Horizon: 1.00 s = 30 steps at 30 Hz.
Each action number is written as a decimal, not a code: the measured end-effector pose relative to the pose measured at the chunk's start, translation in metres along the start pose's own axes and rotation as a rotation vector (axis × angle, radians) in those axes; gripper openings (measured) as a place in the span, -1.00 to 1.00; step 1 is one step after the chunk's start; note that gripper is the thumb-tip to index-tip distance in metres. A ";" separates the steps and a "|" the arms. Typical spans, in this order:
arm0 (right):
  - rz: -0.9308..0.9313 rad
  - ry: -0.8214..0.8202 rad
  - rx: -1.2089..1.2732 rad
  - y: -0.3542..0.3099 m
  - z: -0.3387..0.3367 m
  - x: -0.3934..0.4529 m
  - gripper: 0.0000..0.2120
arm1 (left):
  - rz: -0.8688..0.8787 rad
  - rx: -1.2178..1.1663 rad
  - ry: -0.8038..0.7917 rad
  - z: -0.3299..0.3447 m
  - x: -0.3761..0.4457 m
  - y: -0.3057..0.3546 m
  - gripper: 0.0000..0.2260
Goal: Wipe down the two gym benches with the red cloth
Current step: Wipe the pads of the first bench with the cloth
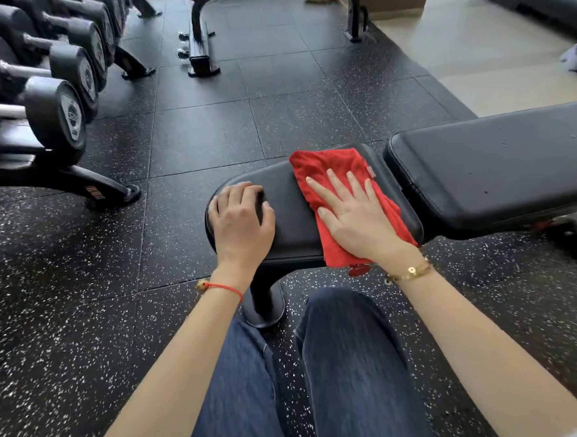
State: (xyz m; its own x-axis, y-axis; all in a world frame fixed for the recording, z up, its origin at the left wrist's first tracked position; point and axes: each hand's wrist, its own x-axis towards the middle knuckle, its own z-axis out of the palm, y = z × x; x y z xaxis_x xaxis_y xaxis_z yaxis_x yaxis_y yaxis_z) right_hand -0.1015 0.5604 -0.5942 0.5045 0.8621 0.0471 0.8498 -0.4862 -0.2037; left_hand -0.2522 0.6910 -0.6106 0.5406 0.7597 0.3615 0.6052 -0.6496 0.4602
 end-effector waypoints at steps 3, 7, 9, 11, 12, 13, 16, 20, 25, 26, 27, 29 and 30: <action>0.002 0.040 0.025 0.015 0.001 -0.021 -0.49 | 0.012 -0.008 0.028 0.002 -0.002 -0.003 -0.72; 0.143 -0.016 0.001 0.033 -0.007 0.030 -0.50 | 0.010 -0.012 0.044 0.002 -0.002 -0.002 -0.72; 0.223 -0.074 0.039 0.039 -0.013 0.062 -0.49 | 0.003 -0.026 0.045 0.002 -0.002 -0.002 -0.72; 0.247 -0.108 0.059 0.041 -0.013 0.077 -0.49 | -0.001 -0.036 0.049 0.002 -0.002 -0.003 -0.73; 0.245 -0.113 0.059 0.041 -0.013 0.077 -0.49 | 0.000 -0.039 0.052 0.002 -0.002 -0.003 -0.73; 0.236 -0.108 0.051 0.039 -0.013 0.072 -0.49 | -0.001 -0.042 0.055 0.002 -0.001 -0.003 -0.73; 0.199 -0.064 0.012 0.039 -0.011 0.038 -0.48 | 0.005 -0.041 0.054 0.002 -0.001 -0.004 -0.73; 0.146 0.020 -0.037 0.044 -0.005 -0.007 -0.48 | 0.000 -0.040 0.061 0.003 -0.001 -0.005 -0.73; 0.180 -0.083 0.072 0.056 -0.013 0.044 -0.51 | -0.002 -0.027 0.059 0.003 -0.001 -0.005 -0.73; 0.195 -0.093 0.086 0.056 -0.014 0.060 -0.51 | -0.002 -0.023 0.058 0.004 -0.001 -0.005 -0.73; 0.208 -0.100 0.088 0.054 -0.013 0.073 -0.51 | 0.000 -0.023 0.058 0.004 -0.002 -0.005 -0.73; 0.214 -0.097 0.070 0.049 -0.012 0.088 -0.50 | 0.004 -0.025 0.059 0.005 -0.003 -0.004 -0.73; 0.206 -0.095 0.060 0.045 -0.011 0.090 -0.50 | 0.002 -0.028 0.061 0.005 -0.003 -0.003 -0.73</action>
State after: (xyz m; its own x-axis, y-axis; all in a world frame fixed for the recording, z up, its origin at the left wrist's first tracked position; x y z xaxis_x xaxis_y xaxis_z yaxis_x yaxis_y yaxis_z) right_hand -0.0160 0.6144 -0.5884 0.6473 0.7564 -0.0936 0.7182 -0.6465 -0.2574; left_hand -0.2529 0.6910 -0.6166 0.5046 0.7596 0.4103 0.5873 -0.6504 0.4818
